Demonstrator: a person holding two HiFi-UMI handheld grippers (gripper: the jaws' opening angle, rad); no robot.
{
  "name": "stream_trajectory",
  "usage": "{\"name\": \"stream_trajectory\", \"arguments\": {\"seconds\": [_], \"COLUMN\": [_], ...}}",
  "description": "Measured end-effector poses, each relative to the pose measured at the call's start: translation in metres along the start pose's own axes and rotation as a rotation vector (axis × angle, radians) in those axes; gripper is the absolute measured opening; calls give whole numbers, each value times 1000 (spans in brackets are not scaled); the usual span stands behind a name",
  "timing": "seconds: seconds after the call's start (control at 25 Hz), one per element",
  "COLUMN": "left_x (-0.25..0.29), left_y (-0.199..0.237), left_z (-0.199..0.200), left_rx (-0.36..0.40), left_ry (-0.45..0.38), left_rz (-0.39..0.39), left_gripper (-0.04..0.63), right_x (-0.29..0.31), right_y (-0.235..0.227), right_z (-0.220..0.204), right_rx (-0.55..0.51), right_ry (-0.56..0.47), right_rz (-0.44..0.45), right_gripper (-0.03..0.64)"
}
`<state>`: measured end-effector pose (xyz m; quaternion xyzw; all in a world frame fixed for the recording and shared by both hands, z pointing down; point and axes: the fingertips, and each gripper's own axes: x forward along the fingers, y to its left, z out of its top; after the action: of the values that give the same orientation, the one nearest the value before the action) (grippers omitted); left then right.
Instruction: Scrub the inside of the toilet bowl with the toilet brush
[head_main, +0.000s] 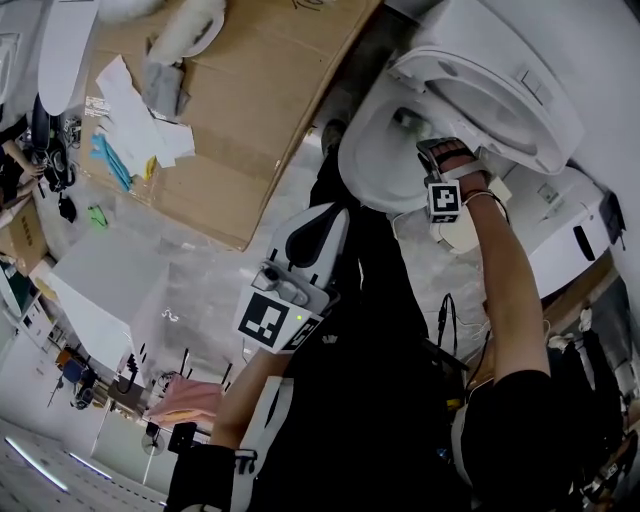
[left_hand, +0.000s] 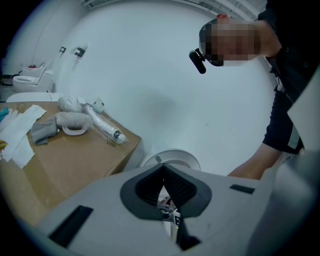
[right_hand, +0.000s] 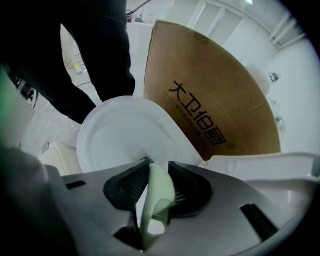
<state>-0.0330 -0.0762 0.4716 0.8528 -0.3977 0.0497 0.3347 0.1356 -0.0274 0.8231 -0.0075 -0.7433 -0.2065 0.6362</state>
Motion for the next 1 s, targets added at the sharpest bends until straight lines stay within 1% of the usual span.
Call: {"name": "stream_trajectory", "arguments": {"seconds": [0.12,0.2,0.44,0.6,0.72,0.84,0.88,0.92,0.96,1.0], "left_x": [0,0,-3,-7,-11,-15,-17,-19,-22,-24], "left_y": [5,9,11,7,1,-5,-8,-12,-16,-21], "left_z": [4,6,9,10,13,18,20,22,24,27], "left_rx": [-7,-13,-24,-21,-16,-3,4,11,18,26], "left_ry": [-5,-10,-23,-30,-40,-50,-53,-56,-60,-65], "left_rz": [5,7,9,2,-3,-11,-13,-14,-16,-18], "left_gripper": [8,9,9,8,8,8,8,8,8,9], "right_x": [4,7,5,-2,-14,-30,-36,-43,-52,-61], "right_y": [1,0,-6,-12,-17,-21,-23,-27,-31,-31], "right_z": [8,13,36,46,50,50,52,56,58,56], "right_rx": [-133,-197,-415,-483,-499,-485,-458,-407,-343,-275], "right_ry": [-20,-35,-80,-100,-108,-101,-104,-113,-117,-103], "right_rz": [29,39,43,35,17,-3,-26,-66,-101,-111], "right_gripper": [126,126,126,126,126,126,126,126,126,126]}}
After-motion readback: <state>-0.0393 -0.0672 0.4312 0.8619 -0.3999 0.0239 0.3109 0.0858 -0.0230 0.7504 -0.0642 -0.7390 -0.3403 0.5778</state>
